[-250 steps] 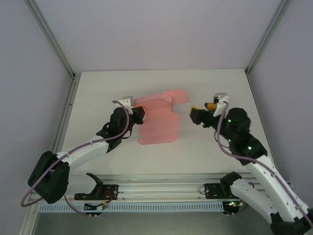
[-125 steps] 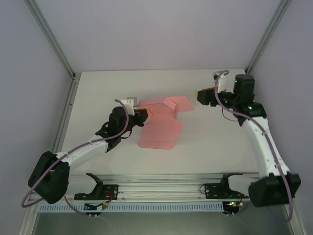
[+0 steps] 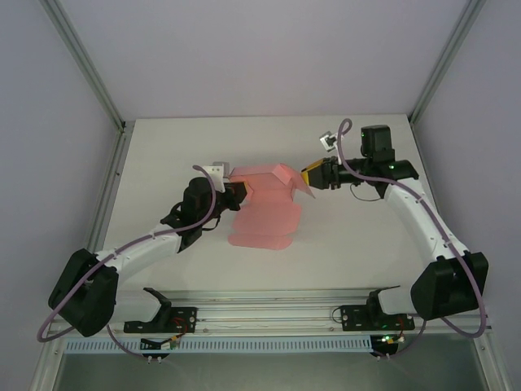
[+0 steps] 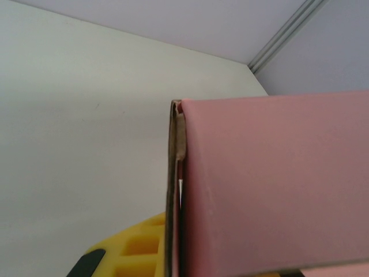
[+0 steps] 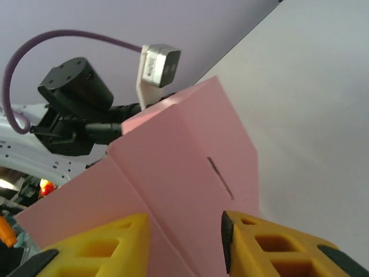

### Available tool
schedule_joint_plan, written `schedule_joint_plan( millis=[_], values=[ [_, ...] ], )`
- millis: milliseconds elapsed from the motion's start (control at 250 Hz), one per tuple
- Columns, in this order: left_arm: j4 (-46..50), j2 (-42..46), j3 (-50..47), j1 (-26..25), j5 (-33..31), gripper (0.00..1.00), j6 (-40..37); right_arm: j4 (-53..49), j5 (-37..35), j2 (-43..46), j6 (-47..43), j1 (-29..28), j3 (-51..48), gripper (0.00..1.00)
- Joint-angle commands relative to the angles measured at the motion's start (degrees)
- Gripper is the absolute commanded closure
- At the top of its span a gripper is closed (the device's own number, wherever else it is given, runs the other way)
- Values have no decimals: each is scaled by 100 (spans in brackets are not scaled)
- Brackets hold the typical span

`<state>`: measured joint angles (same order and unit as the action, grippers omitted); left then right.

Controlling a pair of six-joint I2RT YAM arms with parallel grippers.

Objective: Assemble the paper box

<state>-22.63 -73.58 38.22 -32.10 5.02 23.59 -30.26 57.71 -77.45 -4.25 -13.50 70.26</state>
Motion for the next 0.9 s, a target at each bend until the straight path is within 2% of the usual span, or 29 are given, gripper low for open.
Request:
schedule_joint_plan(
  millis=[0,156,280,411,479,655,751,898],
  values=[
    [-67,-44,234,57,-83,100,65,-236,-69,-82,-322,-254,32,61],
    [-4,-69,280,71,-166,100,119,-163,-882,-48,-228,-612,-84,59],
    [13,-90,302,76,-176,100,151,81,-1258,18,-60,-795,-244,57],
    [53,-92,336,71,-110,100,150,438,-2367,213,-23,-1183,-462,54],
    [56,-78,338,71,-20,100,145,732,-3044,329,92,-1345,-580,43],
    [-4,-93,292,72,310,100,115,1141,-3873,490,248,-1469,-707,44],
    [-4,-90,292,70,349,100,170,1269,-4252,507,102,-1728,-742,45],
    [66,-69,344,72,386,100,212,1495,-5481,488,-11,-2229,-757,49]
  ],
)
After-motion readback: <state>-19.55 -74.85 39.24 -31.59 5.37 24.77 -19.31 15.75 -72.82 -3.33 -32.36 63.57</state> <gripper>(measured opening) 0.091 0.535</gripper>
